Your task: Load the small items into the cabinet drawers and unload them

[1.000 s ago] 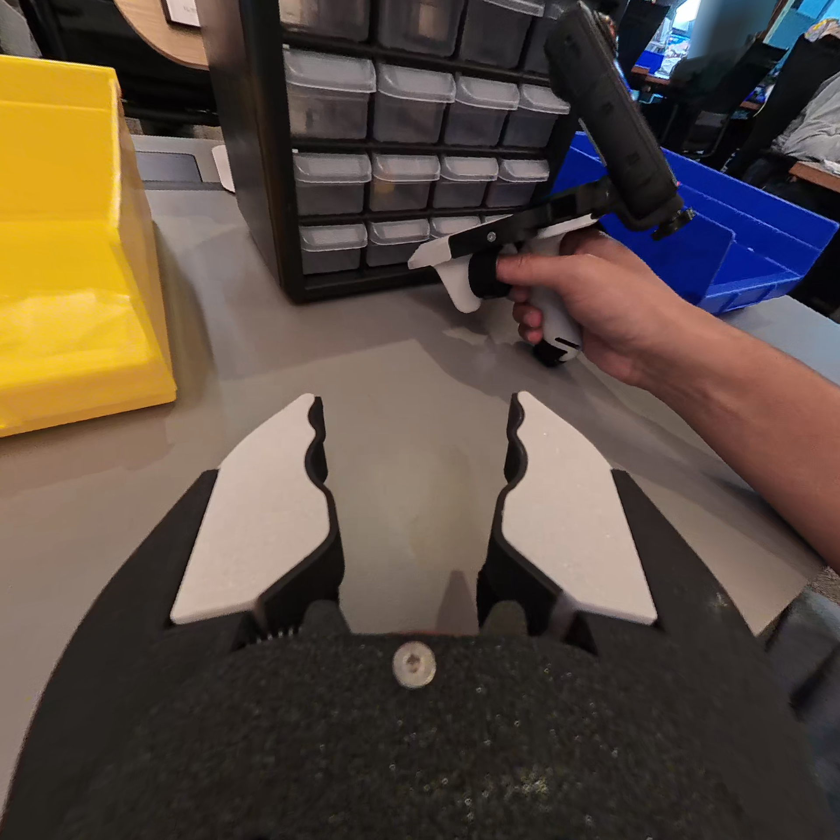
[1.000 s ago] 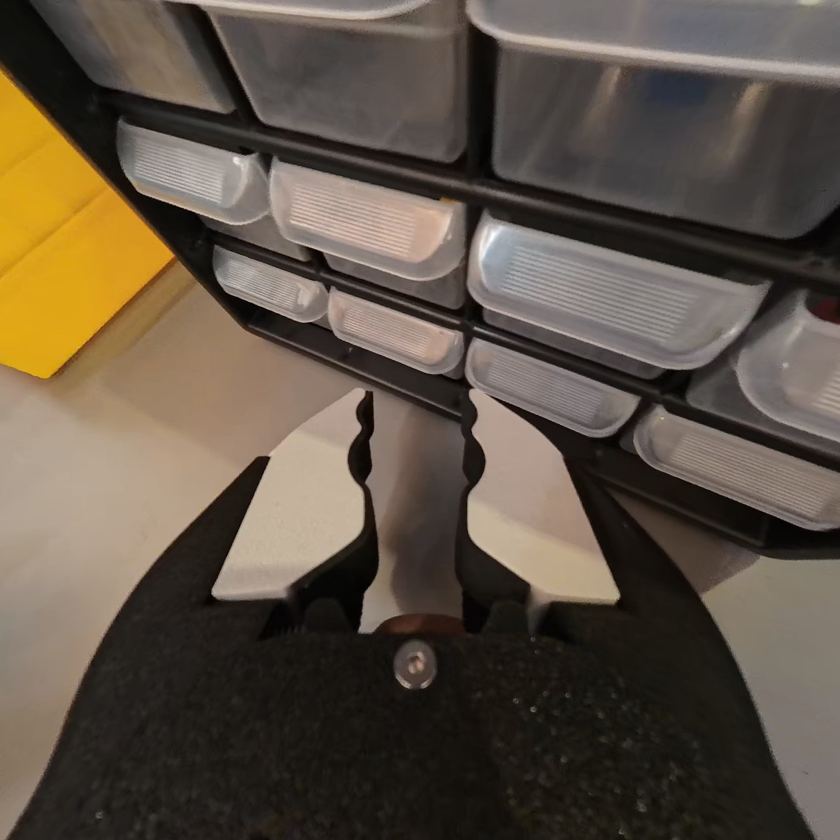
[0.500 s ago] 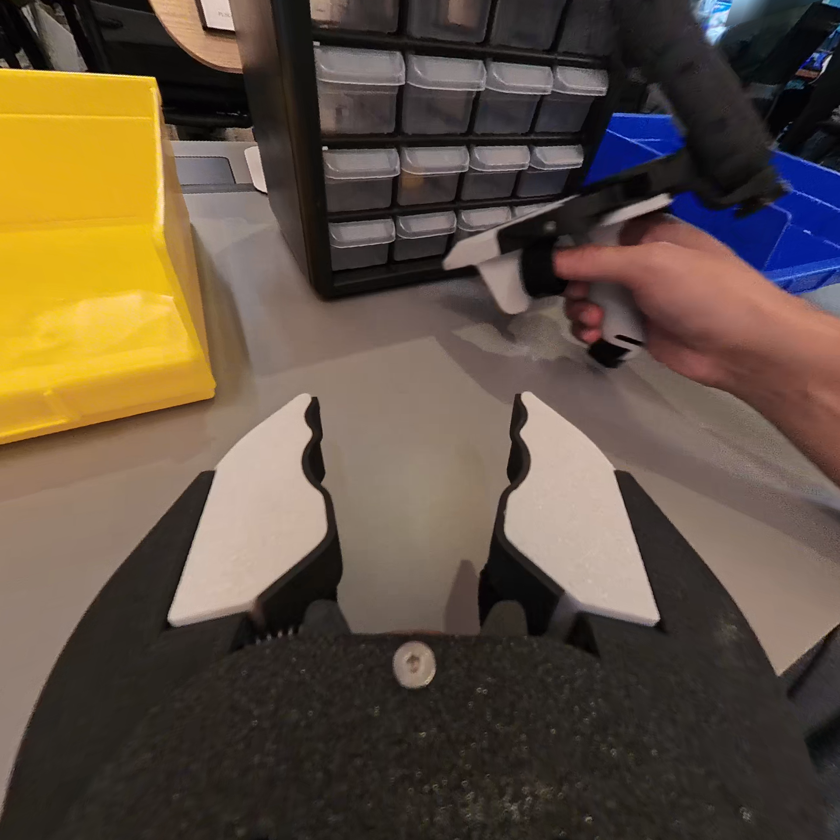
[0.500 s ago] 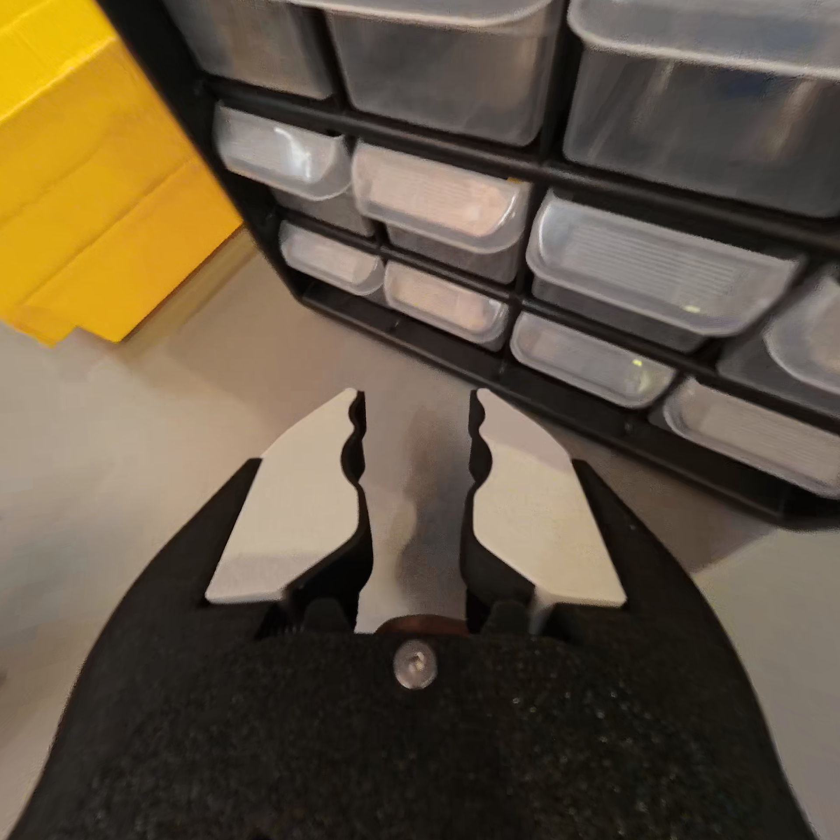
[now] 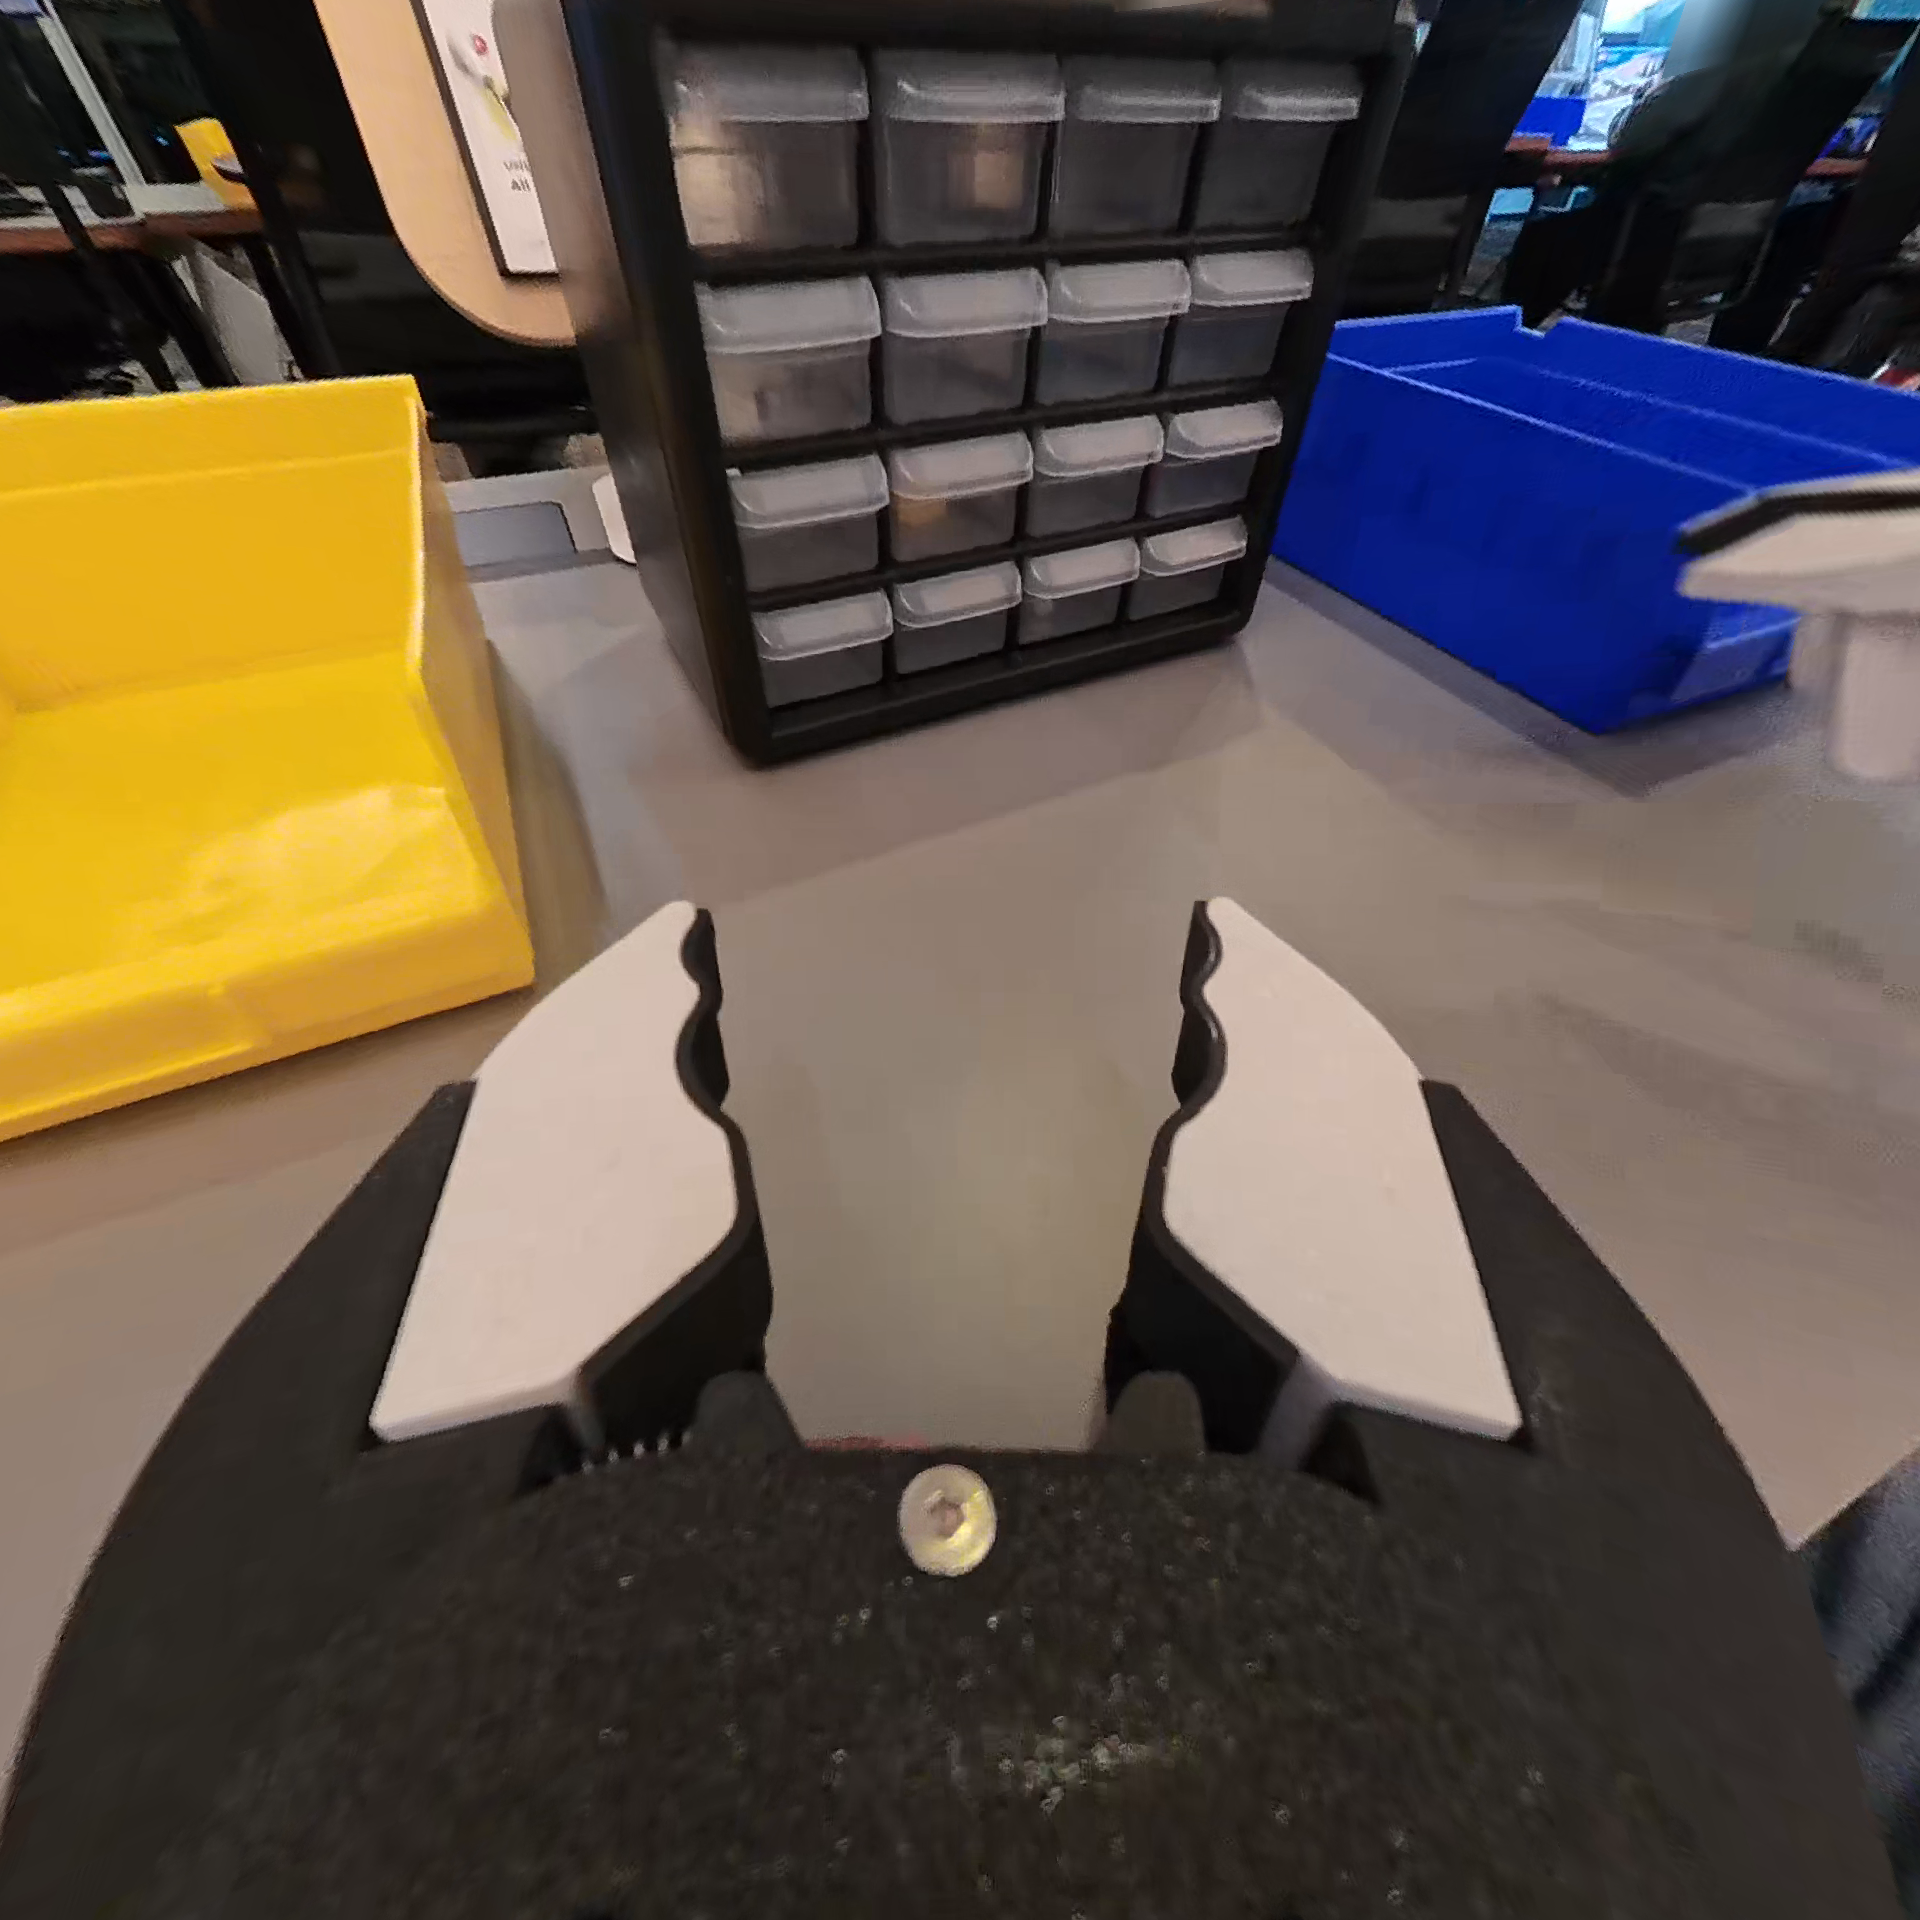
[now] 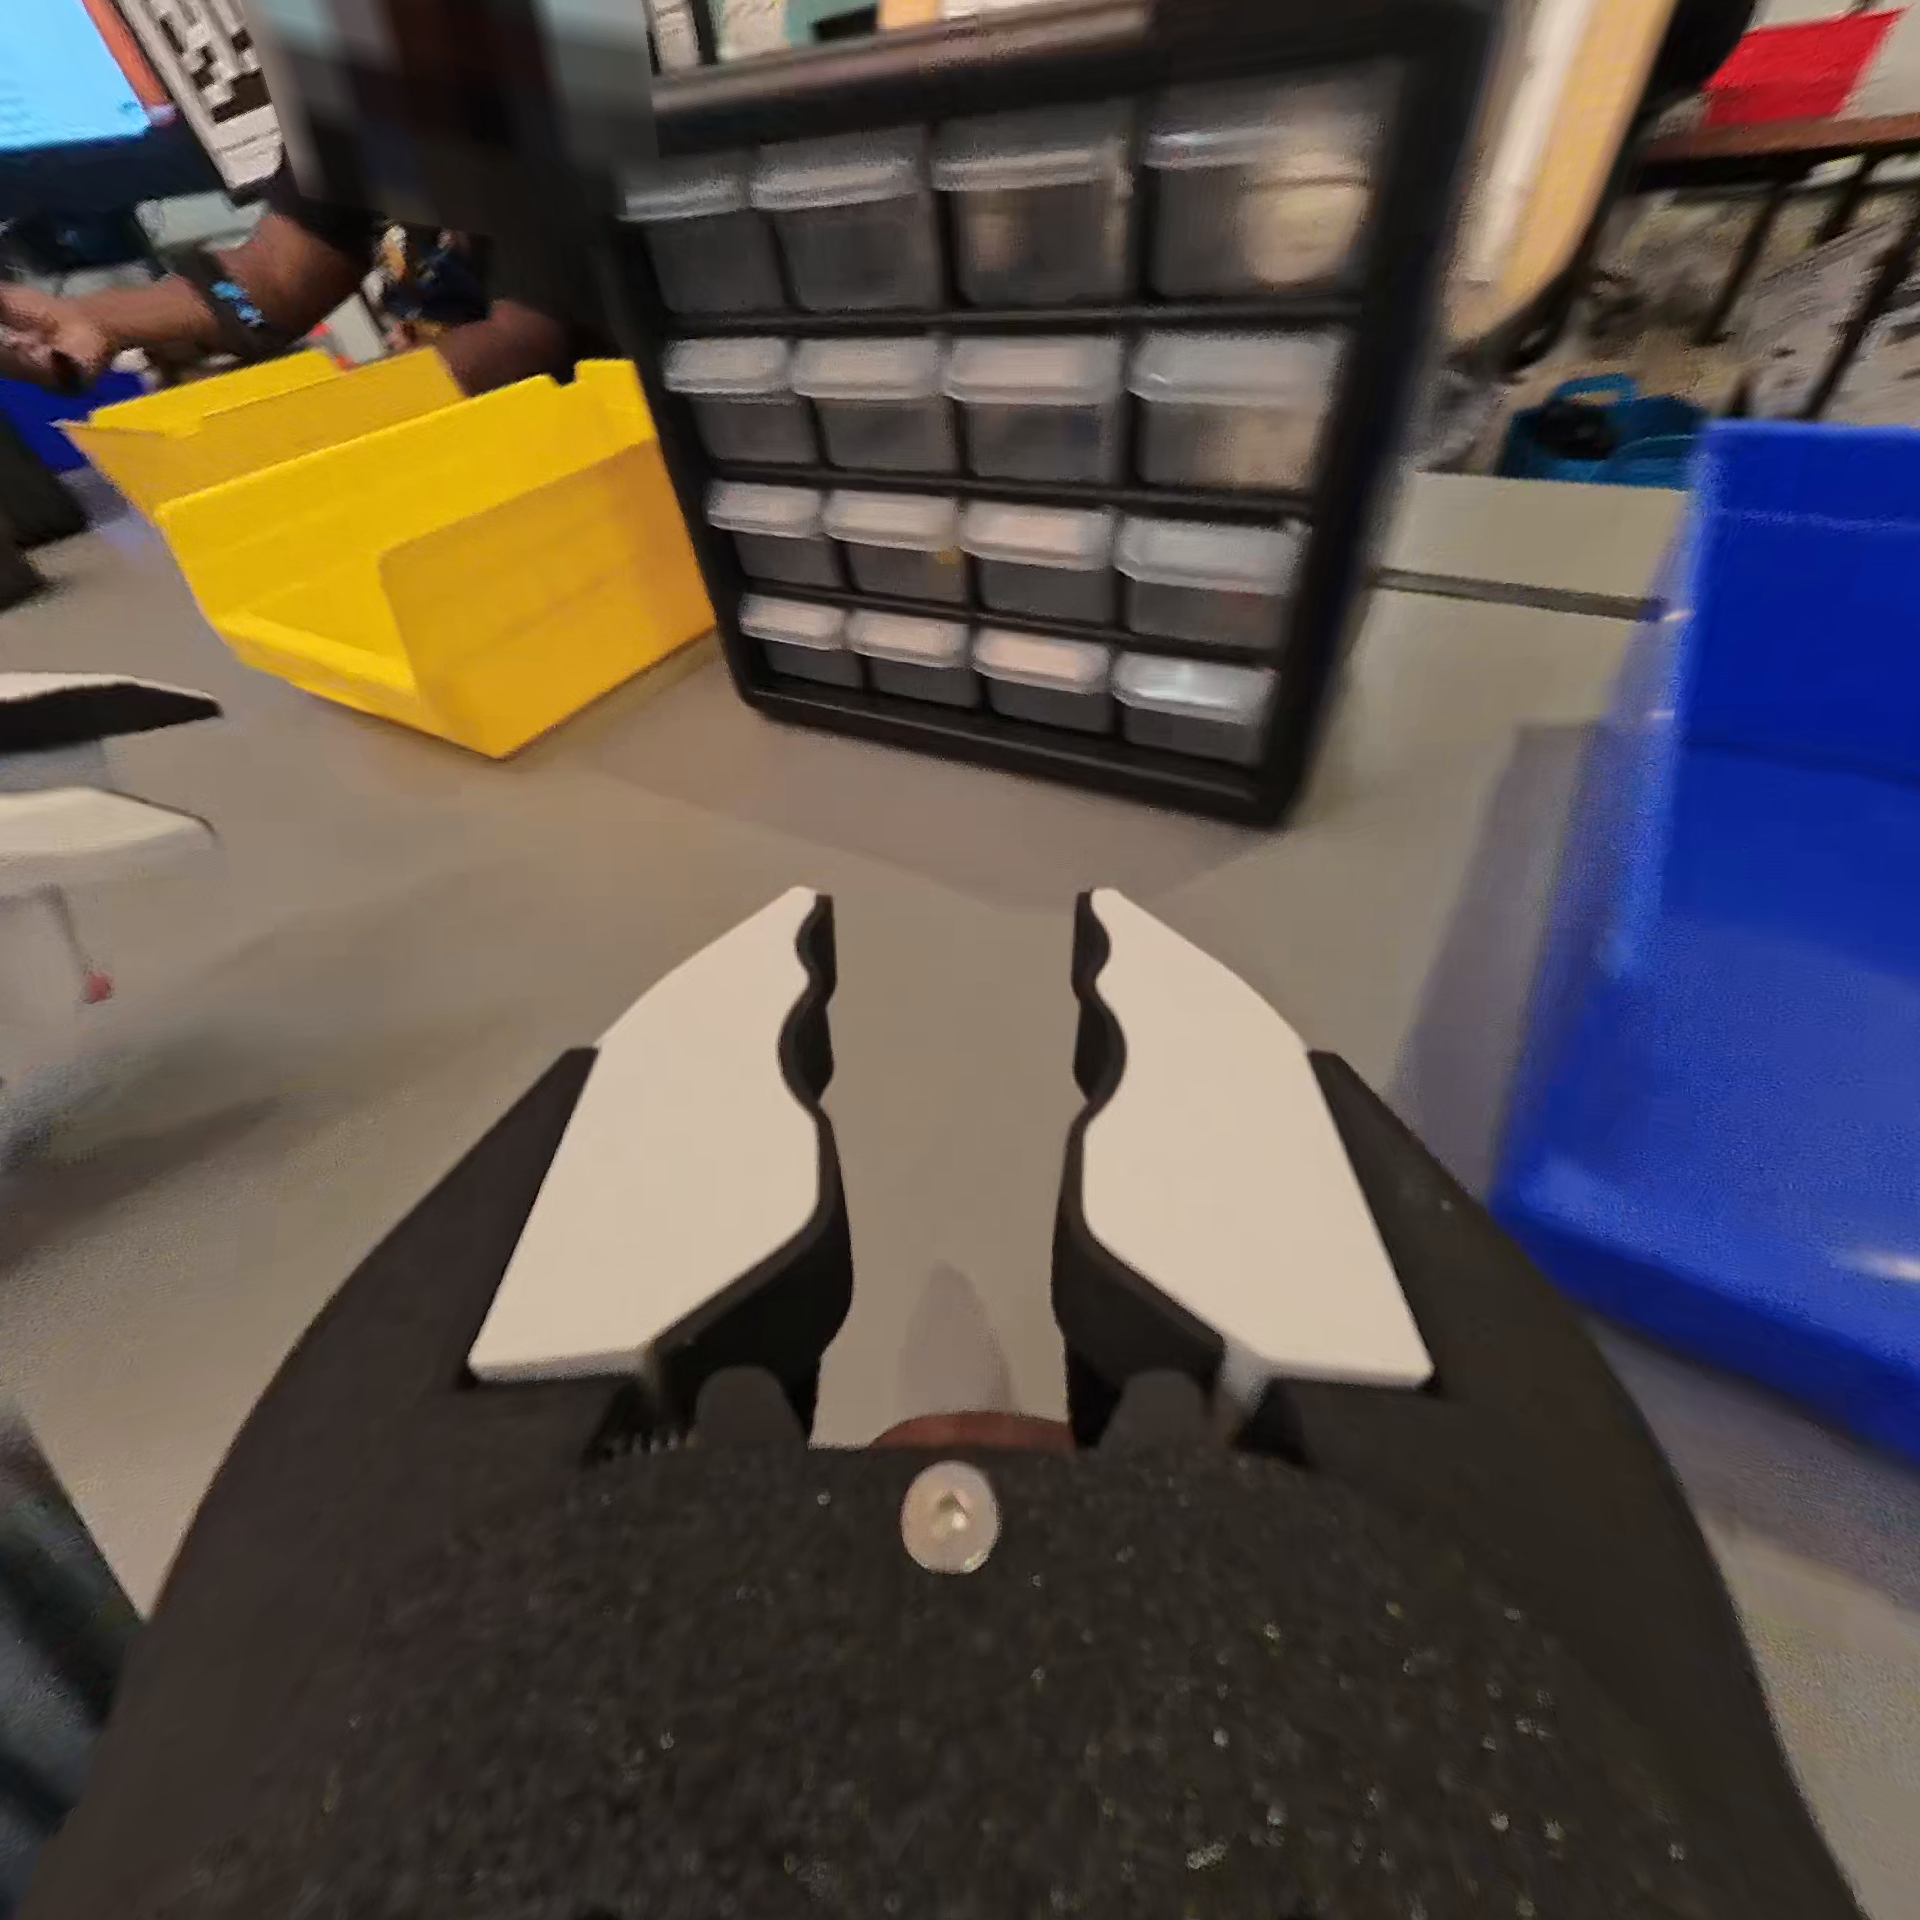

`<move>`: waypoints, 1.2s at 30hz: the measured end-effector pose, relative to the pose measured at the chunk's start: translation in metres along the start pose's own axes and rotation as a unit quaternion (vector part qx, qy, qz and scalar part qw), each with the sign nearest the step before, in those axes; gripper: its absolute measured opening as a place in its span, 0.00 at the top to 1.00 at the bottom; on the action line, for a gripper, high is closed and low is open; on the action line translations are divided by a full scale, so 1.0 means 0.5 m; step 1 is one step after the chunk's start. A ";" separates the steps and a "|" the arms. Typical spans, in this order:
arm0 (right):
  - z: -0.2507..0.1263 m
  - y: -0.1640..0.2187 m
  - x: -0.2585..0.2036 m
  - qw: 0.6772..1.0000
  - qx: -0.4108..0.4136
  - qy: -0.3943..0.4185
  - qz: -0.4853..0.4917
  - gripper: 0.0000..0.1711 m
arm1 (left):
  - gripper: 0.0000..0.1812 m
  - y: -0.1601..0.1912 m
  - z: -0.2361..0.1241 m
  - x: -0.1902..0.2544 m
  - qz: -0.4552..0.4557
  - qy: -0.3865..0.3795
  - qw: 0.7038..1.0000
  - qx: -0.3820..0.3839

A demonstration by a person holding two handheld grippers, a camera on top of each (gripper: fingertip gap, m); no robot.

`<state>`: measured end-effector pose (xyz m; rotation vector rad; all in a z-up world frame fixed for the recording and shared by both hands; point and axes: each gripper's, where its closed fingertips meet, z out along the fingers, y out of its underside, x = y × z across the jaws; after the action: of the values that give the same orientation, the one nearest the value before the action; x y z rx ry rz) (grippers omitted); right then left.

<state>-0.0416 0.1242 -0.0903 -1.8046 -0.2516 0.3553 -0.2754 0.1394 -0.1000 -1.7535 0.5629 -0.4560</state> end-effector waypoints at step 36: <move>-0.037 0.038 0.085 0.996 0.019 0.050 -0.078 0.75 | 0.60 0.028 0.024 0.016 -0.016 0.014 0.999 -0.047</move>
<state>0.0043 0.1175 -0.1090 -1.7476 -0.3122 0.1580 -0.2639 0.1412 -0.1163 -1.8505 0.5841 -0.4844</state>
